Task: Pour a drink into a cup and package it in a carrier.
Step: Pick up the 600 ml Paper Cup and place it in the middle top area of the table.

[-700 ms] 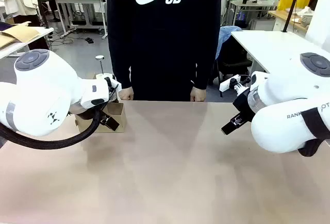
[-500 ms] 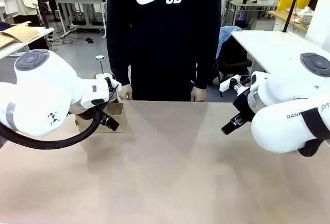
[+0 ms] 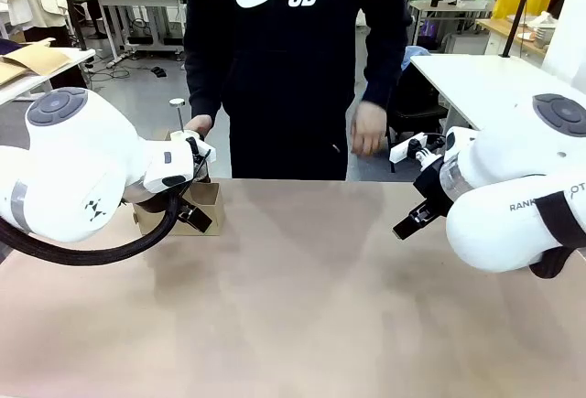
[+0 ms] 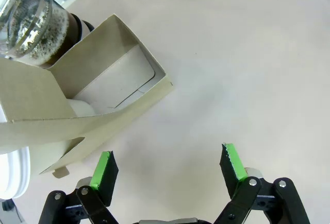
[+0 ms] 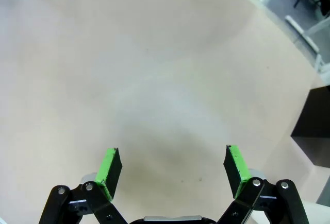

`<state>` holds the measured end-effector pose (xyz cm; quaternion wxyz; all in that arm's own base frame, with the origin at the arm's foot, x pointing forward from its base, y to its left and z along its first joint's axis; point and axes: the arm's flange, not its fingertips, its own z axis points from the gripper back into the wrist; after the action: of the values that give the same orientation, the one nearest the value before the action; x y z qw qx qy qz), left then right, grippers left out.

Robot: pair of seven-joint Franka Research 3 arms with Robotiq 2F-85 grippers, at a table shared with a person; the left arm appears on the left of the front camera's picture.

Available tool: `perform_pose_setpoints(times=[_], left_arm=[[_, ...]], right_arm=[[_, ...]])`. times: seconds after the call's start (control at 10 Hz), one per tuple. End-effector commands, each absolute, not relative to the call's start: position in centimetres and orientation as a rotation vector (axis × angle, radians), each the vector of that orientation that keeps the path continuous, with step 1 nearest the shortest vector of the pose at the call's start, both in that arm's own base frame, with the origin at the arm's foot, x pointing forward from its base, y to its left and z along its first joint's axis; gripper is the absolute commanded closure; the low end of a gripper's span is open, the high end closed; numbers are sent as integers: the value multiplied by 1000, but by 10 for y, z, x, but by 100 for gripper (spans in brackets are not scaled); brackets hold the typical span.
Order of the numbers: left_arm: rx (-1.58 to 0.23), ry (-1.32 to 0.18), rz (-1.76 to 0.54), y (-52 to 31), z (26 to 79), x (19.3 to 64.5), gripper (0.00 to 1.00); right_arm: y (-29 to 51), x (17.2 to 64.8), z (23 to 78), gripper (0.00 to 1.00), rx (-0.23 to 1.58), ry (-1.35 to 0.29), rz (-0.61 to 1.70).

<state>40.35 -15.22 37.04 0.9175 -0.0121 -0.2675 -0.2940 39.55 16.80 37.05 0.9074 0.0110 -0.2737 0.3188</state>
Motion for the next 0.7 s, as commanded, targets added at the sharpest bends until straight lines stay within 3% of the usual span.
perform_pose_setpoints(times=[0.0,0.2,0.6], left_arm=[[-25,-550,-604,-152,370,404,0],[-25,-550,-604,-152,370,404,0],[-25,-550,-604,-152,370,404,0]], right_arm=[[168,396,371,0,23,-565,657],[168,396,371,0,23,-565,658],[148,456,507,0,65,-480,705]])
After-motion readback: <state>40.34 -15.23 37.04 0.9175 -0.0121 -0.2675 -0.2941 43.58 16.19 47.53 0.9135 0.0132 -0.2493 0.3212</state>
